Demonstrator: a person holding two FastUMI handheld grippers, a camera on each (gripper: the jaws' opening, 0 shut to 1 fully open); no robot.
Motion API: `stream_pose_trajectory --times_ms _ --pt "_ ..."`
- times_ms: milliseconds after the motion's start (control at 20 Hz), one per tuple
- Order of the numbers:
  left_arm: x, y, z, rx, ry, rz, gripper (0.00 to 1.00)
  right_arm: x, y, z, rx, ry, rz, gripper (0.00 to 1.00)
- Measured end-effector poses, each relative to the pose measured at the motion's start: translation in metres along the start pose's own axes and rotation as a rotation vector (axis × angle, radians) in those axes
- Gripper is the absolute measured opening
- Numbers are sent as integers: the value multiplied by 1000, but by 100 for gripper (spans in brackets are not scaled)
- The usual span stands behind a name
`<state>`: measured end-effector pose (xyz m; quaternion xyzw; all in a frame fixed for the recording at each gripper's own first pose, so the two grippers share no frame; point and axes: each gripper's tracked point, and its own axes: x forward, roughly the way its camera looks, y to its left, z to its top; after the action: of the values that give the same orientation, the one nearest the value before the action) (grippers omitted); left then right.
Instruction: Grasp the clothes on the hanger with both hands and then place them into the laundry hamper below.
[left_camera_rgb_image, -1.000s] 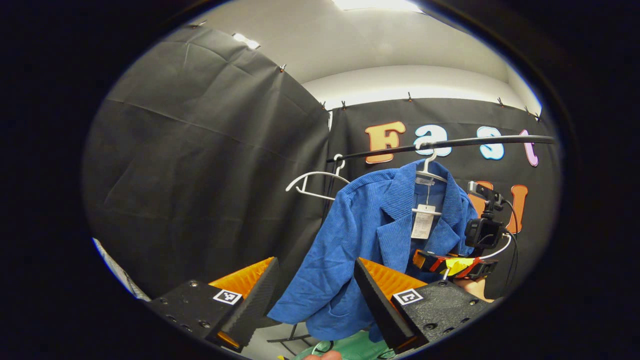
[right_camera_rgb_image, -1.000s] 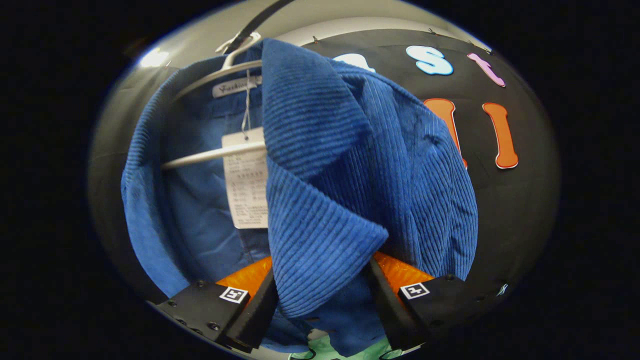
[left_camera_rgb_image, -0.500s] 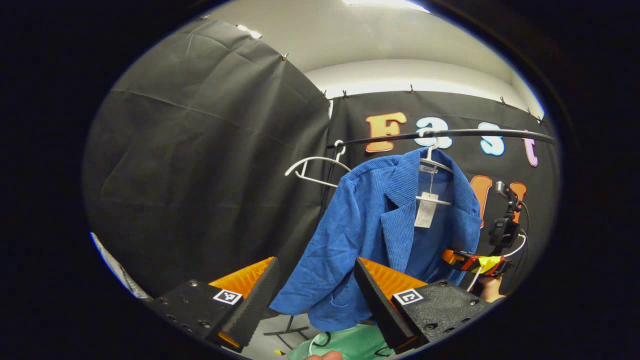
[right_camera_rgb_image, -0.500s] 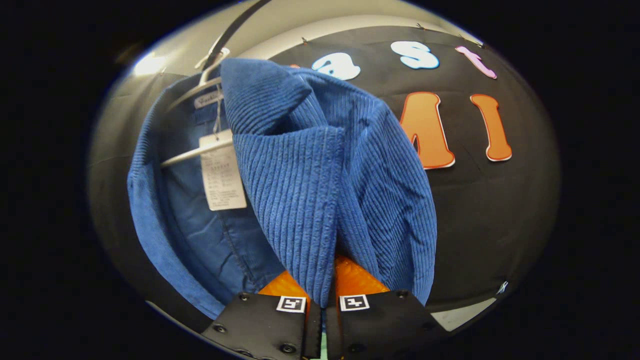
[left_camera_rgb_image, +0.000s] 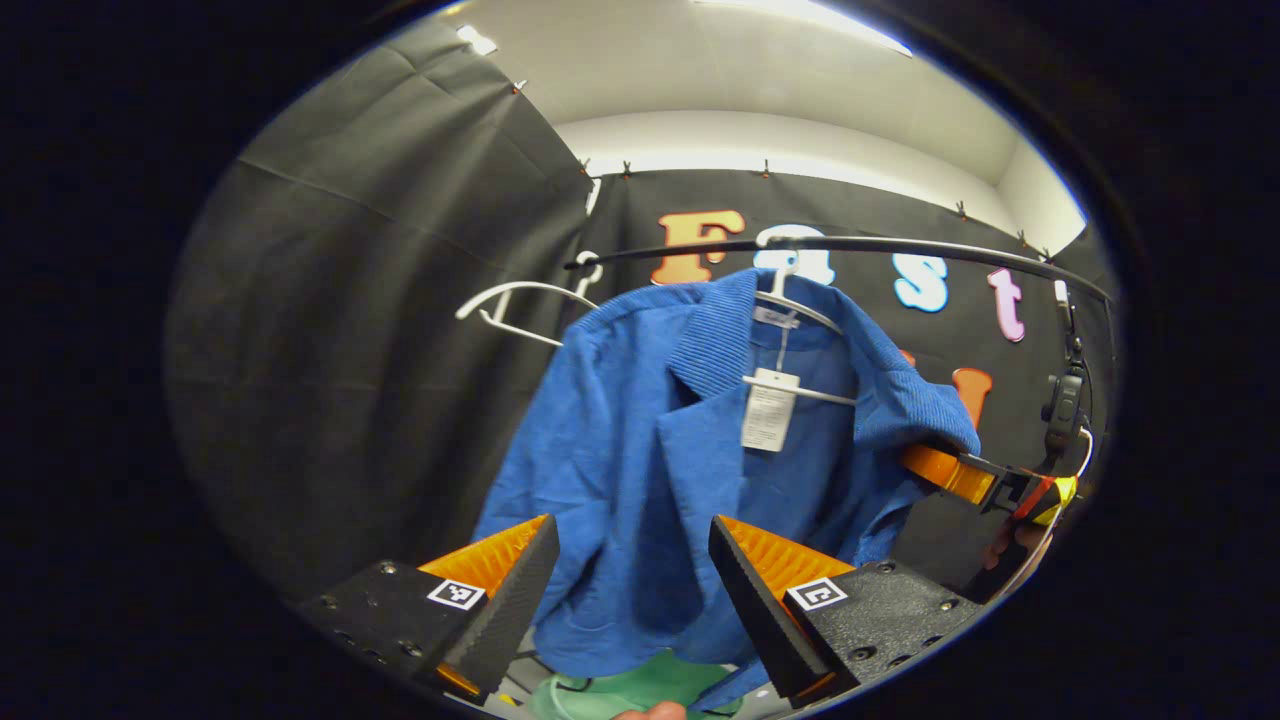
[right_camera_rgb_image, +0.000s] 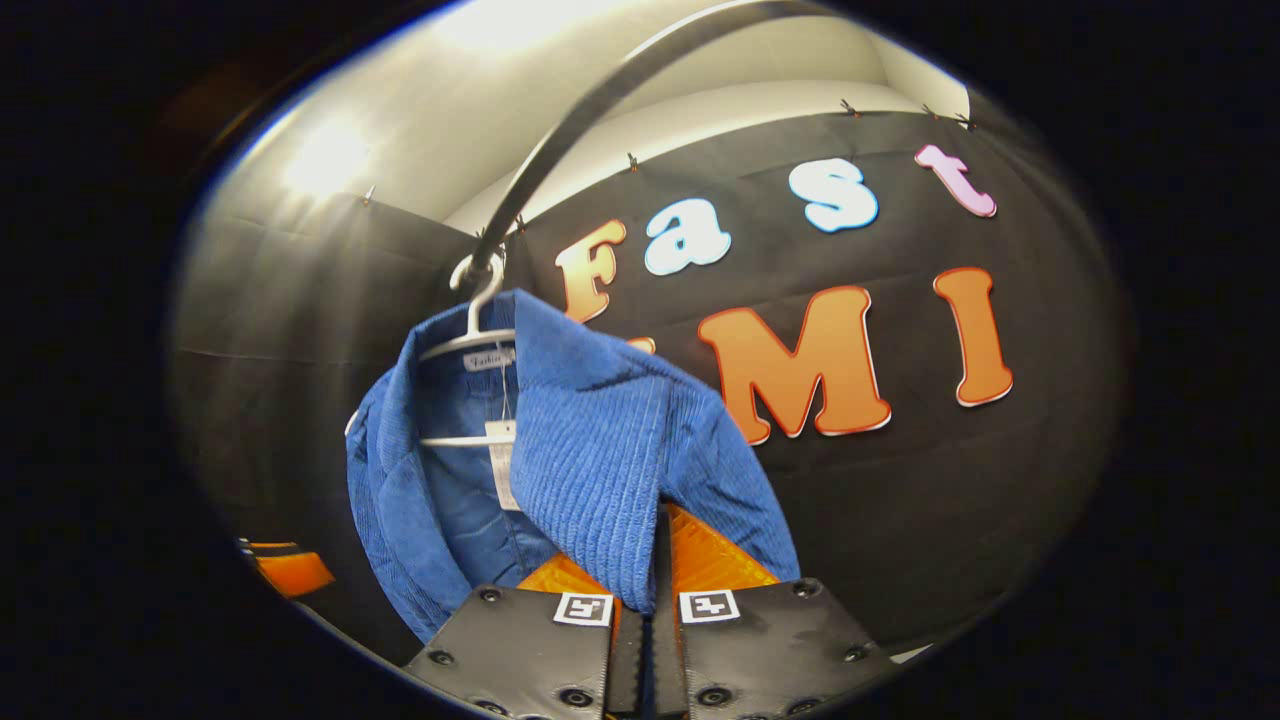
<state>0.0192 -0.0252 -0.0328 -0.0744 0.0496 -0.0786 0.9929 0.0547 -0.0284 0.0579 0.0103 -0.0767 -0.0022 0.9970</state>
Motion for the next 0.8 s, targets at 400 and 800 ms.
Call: stream_pose_trajectory --times_ms 400,800 --pt "78 -47 -10 -54 -62 -55 92 -38 -6 87 -90 -167 26 11" --pt "138 -11 -43 104 -111 160 94 -64 15 83 -123 -173 82 7"
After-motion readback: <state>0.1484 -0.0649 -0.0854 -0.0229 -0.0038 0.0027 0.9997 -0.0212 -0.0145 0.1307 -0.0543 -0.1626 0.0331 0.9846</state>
